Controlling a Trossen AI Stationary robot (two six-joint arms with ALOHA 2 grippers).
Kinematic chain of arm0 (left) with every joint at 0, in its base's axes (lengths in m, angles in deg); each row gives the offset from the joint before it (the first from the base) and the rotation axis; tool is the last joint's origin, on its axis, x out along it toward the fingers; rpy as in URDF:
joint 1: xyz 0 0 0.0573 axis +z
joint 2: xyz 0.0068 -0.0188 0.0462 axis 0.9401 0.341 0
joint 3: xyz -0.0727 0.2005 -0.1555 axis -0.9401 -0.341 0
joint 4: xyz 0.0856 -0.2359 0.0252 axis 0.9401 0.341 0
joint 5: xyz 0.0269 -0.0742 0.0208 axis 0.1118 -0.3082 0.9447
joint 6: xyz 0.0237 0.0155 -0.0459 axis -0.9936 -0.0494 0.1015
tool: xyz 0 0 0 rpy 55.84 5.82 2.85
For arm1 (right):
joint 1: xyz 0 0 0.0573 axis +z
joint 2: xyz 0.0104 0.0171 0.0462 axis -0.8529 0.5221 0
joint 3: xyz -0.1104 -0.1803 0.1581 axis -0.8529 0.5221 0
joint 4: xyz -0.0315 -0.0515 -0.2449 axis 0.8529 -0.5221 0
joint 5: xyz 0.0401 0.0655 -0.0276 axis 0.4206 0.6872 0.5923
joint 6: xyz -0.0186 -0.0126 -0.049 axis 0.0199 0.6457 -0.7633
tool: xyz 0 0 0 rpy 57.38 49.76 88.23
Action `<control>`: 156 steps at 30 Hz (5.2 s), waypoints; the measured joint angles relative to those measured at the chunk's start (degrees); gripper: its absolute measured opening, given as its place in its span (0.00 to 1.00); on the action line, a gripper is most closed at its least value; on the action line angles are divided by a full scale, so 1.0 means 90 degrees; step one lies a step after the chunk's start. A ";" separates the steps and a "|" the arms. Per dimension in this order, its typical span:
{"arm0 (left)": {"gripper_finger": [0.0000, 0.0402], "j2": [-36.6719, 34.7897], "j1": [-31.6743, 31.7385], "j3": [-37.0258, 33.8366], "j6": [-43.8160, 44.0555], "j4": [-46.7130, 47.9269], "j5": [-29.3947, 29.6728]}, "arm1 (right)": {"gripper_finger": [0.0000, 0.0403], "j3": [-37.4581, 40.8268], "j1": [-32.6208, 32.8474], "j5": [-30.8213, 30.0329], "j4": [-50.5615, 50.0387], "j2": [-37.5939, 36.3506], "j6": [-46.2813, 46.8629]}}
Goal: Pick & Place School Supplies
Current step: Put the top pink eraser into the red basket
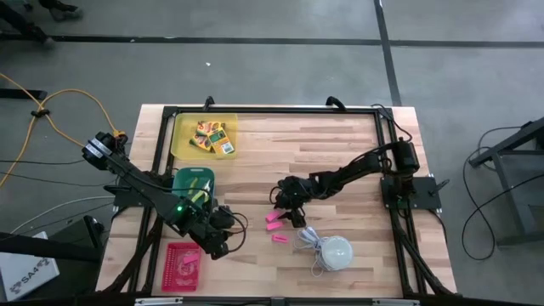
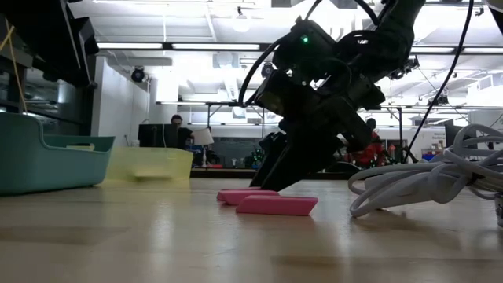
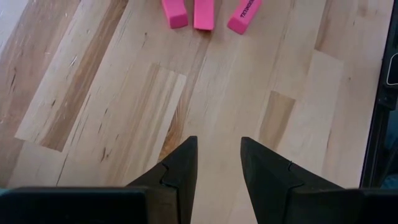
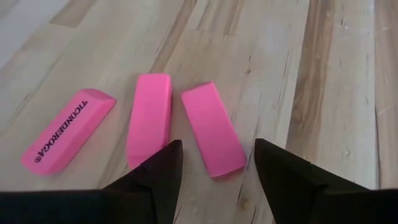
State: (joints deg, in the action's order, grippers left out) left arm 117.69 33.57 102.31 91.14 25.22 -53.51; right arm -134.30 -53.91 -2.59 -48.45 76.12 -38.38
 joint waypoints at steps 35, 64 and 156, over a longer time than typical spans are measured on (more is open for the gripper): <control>0.30 0.0000 0.0000 0.0000 -0.0005 -0.0016 -0.0002 | 0.18 0.0015 0.0019 -0.0450 0.0070 -0.0045 -0.0170; 0.30 0.0475 -0.0378 0.0002 -0.4398 -0.0658 0.1836 | 0.17 -0.0564 0.0592 -0.0234 0.0204 -0.0911 0.0432; 0.08 0.0814 -0.0644 0.0002 -0.8969 -0.3596 0.3349 | 0.17 -0.0743 0.0622 0.0262 0.0998 -0.1037 0.1360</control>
State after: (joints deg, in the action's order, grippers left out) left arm 125.02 27.78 102.33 10.42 -7.15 -23.37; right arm -140.99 -48.31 -0.24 -39.47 66.79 -26.14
